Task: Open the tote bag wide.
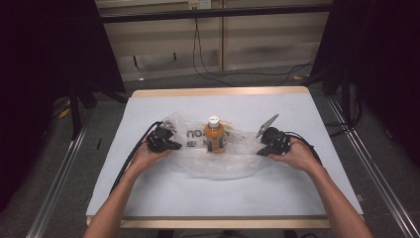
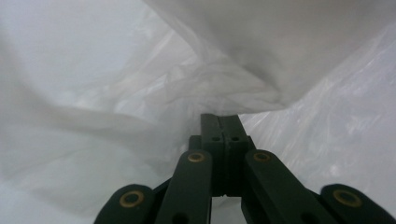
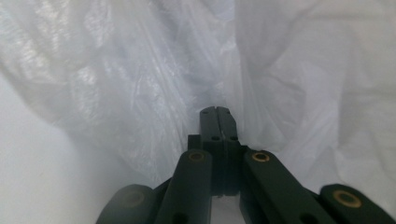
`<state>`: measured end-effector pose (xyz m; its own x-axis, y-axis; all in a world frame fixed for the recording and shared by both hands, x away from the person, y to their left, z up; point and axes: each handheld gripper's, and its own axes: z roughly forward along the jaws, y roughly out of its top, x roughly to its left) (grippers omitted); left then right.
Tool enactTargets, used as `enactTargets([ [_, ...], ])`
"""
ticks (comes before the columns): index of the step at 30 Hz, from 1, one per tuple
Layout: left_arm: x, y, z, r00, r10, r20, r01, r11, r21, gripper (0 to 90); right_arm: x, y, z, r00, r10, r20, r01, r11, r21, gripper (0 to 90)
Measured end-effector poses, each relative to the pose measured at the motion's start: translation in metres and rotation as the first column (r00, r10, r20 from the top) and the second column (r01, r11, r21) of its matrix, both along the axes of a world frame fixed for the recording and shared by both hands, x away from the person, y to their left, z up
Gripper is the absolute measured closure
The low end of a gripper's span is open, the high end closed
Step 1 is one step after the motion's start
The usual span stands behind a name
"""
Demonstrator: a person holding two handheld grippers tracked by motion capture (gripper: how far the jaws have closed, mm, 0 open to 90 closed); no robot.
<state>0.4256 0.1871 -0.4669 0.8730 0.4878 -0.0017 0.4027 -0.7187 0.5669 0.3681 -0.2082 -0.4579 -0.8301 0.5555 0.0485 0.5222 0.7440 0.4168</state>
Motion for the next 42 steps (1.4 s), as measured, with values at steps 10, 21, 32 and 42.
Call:
enactTargets([
  [10, 0.0, 0.016, -0.005, 0.9988, 0.038, -0.029, -0.041, 0.9954, -0.086, 90.0, -0.001, -0.01, -0.003, 0.9964, -0.064, 0.056, 0.062, 0.997, 0.036, 90.0],
  [21, -0.035, 0.028, 0.027, 0.9979, -0.047, 0.044, 0.058, 0.9557, -0.289, 90.0, -0.012, -0.015, 0.013, 0.988, -0.099, 0.118, 0.061, 0.955, 0.291, 90.0],
  [32, -0.056, 0.032, 0.058, 0.9921, -0.078, 0.098, 0.114, 0.893, -0.436, 90.0, -0.012, -0.003, 0.044, 0.979, -0.111, 0.171, 0.023, 0.894, 0.448, 90.0],
  [42, -0.043, 0.029, 0.049, 0.9973, -0.047, 0.056, 0.067, 0.8909, -0.449, 90.0, -0.003, 0.014, 0.056, 0.971, -0.123, 0.205, 0.011, 0.879, 0.476, 90.0],
])
